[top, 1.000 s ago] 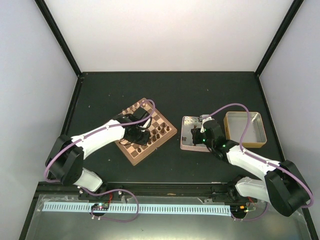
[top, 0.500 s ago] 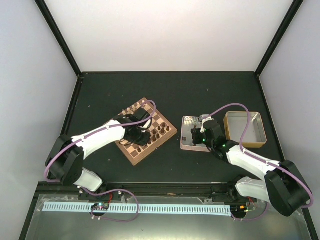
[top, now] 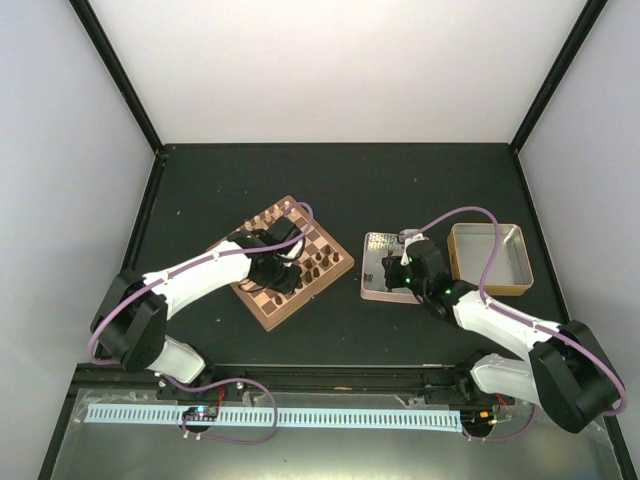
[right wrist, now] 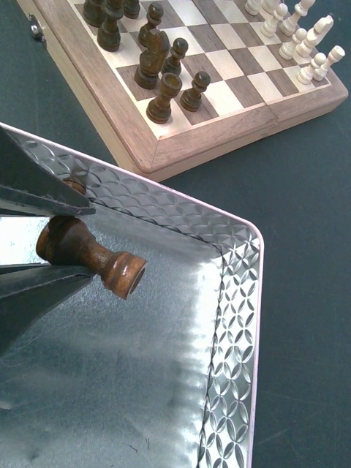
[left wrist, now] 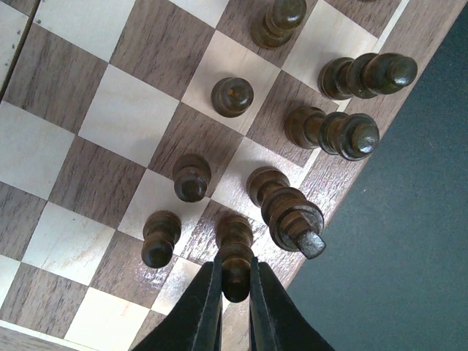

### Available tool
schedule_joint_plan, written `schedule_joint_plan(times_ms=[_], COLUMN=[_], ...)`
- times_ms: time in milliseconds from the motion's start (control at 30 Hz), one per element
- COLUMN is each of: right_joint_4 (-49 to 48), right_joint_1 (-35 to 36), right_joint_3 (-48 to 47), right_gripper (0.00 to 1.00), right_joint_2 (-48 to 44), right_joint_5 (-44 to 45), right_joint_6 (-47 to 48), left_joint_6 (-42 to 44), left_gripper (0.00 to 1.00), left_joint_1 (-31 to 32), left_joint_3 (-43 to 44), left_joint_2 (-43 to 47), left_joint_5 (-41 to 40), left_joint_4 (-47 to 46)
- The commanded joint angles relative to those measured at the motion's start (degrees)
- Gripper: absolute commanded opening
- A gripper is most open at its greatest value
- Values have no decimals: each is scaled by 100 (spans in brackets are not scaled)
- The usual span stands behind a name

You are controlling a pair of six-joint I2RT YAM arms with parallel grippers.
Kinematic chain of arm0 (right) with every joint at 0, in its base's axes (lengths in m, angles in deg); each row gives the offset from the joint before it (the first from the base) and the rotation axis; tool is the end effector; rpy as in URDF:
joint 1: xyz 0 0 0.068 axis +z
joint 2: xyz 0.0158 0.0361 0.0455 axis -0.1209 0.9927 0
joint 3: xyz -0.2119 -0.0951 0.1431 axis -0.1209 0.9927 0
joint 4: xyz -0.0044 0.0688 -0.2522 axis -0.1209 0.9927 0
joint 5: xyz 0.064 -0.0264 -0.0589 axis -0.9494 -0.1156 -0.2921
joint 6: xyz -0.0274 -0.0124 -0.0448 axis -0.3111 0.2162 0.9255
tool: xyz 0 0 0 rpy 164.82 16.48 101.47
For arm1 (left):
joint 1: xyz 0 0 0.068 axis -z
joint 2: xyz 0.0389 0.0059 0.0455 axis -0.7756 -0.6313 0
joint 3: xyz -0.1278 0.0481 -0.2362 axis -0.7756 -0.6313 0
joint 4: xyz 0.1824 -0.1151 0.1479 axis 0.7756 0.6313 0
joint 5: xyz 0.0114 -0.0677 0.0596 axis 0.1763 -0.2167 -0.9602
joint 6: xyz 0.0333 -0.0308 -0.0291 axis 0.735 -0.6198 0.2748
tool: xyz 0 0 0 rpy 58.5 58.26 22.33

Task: Set up the chess pieces on the board
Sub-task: Place the chess piece on the chessboard.

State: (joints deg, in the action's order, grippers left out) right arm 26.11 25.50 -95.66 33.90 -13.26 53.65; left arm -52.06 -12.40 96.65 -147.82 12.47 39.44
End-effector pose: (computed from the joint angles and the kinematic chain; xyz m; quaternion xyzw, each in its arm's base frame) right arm 0.1919 0.1210 0.1736 -0.0341 0.8957 0.2120 0.3895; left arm 0.2083 -0.1670 0.2043 0.1505 0.9791 -0.0839 0.1084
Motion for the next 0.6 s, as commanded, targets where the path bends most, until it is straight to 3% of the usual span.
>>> schedule_joint_plan(times_ms=[0,233,567], right_joint_4=[-169,-205,-186], right_joint_1=[7,7,8], right_joint_3=[-76,-24,-41], right_gripper=[9,9,9], right_joint_2=[43,12,-44], right_joint_5=[60,57,19], right_joint_6=[-49,-62,-64], left_joint_6=[20,58,45], left_gripper=[8,8,21], left_joint_1=[55,51,53], left_joint_3=[-106,-165,-96], left_joint_2=[68,195,131], left_joint_5=[-68,-58,51], left_joint_4=[357,426,231])
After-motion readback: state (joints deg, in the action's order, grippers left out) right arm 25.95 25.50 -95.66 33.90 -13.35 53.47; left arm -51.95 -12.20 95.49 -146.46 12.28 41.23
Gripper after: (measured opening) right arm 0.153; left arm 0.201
